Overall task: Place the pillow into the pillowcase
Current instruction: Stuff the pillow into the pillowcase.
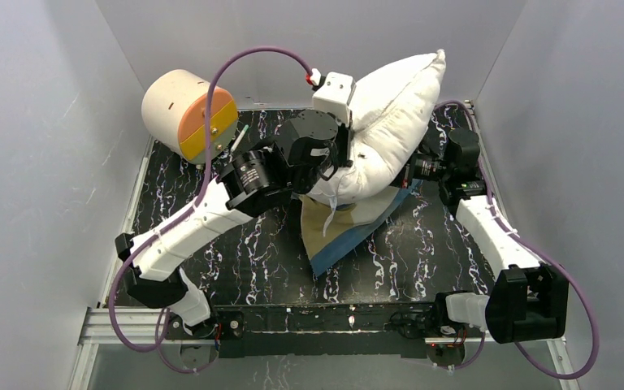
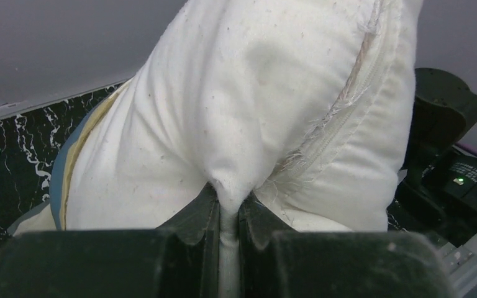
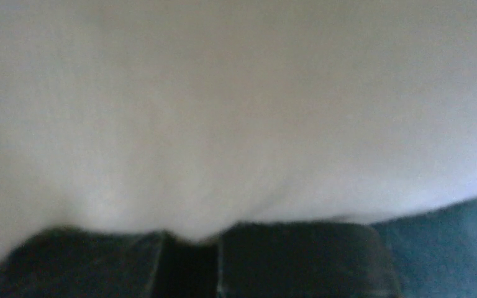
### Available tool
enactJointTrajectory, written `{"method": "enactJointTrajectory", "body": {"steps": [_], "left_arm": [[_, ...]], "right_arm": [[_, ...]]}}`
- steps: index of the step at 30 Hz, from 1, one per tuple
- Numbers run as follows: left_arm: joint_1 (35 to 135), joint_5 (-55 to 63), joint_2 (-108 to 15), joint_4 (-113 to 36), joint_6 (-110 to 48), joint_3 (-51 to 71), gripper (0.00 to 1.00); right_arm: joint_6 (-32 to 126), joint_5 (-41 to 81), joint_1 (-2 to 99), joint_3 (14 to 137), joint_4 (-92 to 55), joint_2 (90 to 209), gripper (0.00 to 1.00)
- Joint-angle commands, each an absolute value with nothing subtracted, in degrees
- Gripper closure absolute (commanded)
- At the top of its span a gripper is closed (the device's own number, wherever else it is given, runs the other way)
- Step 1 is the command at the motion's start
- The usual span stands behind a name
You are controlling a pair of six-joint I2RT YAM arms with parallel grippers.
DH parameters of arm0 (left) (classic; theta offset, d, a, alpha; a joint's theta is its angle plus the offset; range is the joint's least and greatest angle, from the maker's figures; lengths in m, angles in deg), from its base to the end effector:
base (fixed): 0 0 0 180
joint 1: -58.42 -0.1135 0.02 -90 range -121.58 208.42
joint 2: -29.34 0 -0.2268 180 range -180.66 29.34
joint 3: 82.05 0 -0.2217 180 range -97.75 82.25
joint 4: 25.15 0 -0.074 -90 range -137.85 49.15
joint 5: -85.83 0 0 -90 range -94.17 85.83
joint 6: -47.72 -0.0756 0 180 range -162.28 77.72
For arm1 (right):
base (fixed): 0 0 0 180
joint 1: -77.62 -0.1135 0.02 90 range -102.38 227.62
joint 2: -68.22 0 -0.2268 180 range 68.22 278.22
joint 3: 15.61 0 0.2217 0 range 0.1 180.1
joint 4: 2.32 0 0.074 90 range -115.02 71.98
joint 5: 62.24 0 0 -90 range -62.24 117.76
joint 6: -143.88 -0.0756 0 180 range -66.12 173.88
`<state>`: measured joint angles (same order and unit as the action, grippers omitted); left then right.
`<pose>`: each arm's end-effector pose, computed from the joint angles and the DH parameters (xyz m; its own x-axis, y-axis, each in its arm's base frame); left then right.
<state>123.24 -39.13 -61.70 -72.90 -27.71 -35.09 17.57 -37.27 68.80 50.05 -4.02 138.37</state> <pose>0.1771 -0.2749 0.4750 -0.1668 -0.1298 -0.9774 0.4723 0.8596 -0.1947 0.2556 0.1090 0.2980 -0.6516 0.1519 -0.7432 -0.7067 0.2346 0.6675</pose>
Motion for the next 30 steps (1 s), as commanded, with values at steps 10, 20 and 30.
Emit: {"method": "enactJointTrajectory", "body": {"steps": [10, 20, 30], "left_arm": [[95.7, -9.7, -66.4, -65.4, -14.1, -7.6, 1.0], [87.8, -0.2, -80.0, -59.9, -15.2, -1.2, 1.0], [86.7, 3.1, -90.8, -56.6, -15.3, -2.9, 1.0]], "right_arm": [[20.9, -9.6, 73.6, 54.8, -25.6, 140.5, 0.97], [23.7, 2.4, 73.7, 48.1, -24.6, 147.1, 0.96], [15.3, 23.6, 73.7, 53.0, -36.9, 143.9, 0.64]]}}
